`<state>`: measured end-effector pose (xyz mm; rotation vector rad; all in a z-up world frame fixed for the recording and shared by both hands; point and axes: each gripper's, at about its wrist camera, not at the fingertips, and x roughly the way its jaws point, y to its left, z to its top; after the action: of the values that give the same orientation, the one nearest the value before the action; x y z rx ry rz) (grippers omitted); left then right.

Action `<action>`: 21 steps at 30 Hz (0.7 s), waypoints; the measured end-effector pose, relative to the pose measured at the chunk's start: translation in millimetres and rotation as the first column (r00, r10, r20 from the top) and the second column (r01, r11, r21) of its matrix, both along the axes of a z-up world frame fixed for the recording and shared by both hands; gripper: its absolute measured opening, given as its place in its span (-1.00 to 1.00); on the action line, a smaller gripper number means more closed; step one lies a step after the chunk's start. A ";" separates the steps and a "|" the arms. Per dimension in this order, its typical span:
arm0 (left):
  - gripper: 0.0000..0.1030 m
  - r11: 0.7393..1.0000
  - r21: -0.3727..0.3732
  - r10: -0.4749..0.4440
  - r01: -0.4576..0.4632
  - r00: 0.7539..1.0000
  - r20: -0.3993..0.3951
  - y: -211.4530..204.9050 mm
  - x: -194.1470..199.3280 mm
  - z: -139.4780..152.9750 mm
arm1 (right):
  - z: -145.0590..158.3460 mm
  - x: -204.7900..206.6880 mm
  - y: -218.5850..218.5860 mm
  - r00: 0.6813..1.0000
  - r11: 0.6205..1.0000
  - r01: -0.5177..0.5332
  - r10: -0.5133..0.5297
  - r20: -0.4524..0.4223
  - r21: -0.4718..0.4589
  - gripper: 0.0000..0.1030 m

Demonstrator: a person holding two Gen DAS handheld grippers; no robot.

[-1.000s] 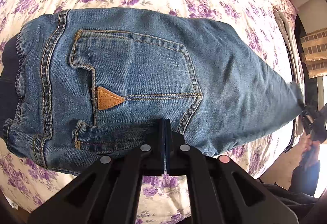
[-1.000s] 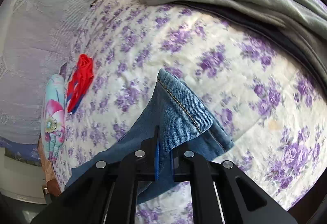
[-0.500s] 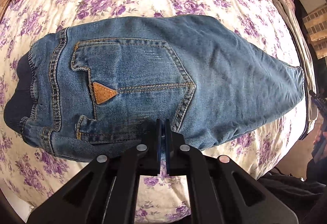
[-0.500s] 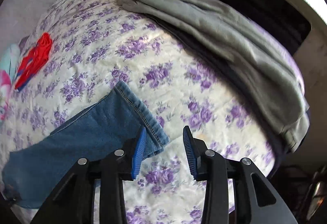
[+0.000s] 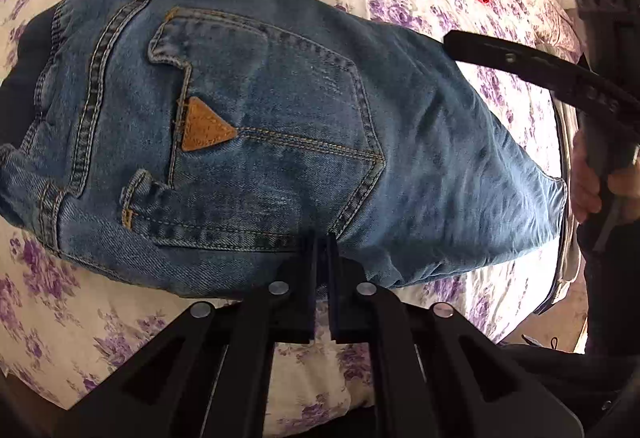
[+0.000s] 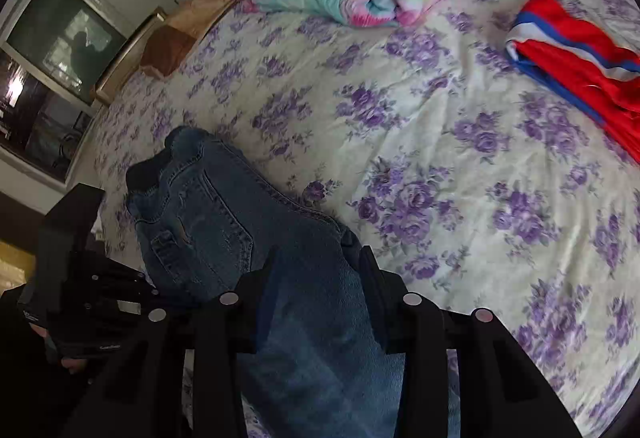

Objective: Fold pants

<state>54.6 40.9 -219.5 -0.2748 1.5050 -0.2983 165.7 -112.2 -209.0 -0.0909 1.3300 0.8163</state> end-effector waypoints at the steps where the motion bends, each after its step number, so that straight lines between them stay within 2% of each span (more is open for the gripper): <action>1: -0.91 1.000 -0.006 0.010 -0.010 1.000 0.001 2.1 -0.9 -0.5 | -7.3 0.8 3.7 0.999 0.999 -0.029 0.029 -0.027 -0.017 -0.23; 4: -0.91 1.000 -0.011 0.030 -0.029 1.000 0.007 3.4 -3.2 -1.5 | -17.9 2.7 1.5 0.991 0.998 -0.069 0.069 -0.111 0.006 -0.20; 7: -0.91 0.999 -0.021 0.049 -0.049 0.999 0.008 3.0 -2.0 -2.3 | -18.5 5.1 -4.4 0.978 0.992 -0.067 0.086 -0.189 0.104 -0.19; 9: -0.91 0.998 -0.030 0.060 -0.060 0.998 0.008 4.7 -3.1 -3.1 | -18.4 11.8 -0.3 0.976 0.988 -0.067 0.093 -0.198 0.136 -0.19; 13: -0.92 0.997 -0.038 0.072 -0.072 0.997 0.002 7.0 -1.2 -3.9 | -29.0 20.6 5.1 0.976 0.992 -0.039 0.064 -0.209 0.120 -0.19; 14: -0.92 0.997 -0.039 0.072 -0.072 0.997 0.000 7.2 -0.5 -3.8 | -29.3 21.9 4.9 0.977 0.992 -0.027 0.052 -0.207 0.125 -0.32; 15: -0.92 0.997 -0.039 0.071 -0.071 0.997 -0.003 9.7 -0.2 -3.6 | -24.9 22.3 0.4 0.980 0.990 -0.017 0.044 -0.196 0.136 -0.46; 16: -0.92 0.997 -0.041 0.069 -0.070 0.998 -0.004 10.6 0.4 -3.4 | -18.3 21.7 -6.3 0.983 0.988 -0.010 0.037 -0.177 0.152 -0.81; 18: -0.92 0.996 -0.047 0.069 -0.070 0.998 -0.004 10.2 1.4 -3.8 | -5.5 21.8 -17.5 0.989 0.982 0.031 -0.003 -0.146 0.186 -0.85; 19: -0.92 0.996 -0.051 0.070 -0.070 0.998 -0.004 10.6 1.9 -3.9 | 0.6 19.8 -15.9 0.996 0.989 0.034 -0.021 -0.091 0.142 -0.88; 21: -0.93 0.997 -0.049 0.066 -0.066 0.998 -0.002 10.7 3.7 -4.4 | 4.2 16.1 2.9 0.999 1.000 0.020 -0.020 0.049 -0.003 -0.90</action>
<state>58.3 51.6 -223.9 -0.3626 1.4876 -0.2828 181.8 -109.4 -204.8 -0.0993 1.2839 0.7904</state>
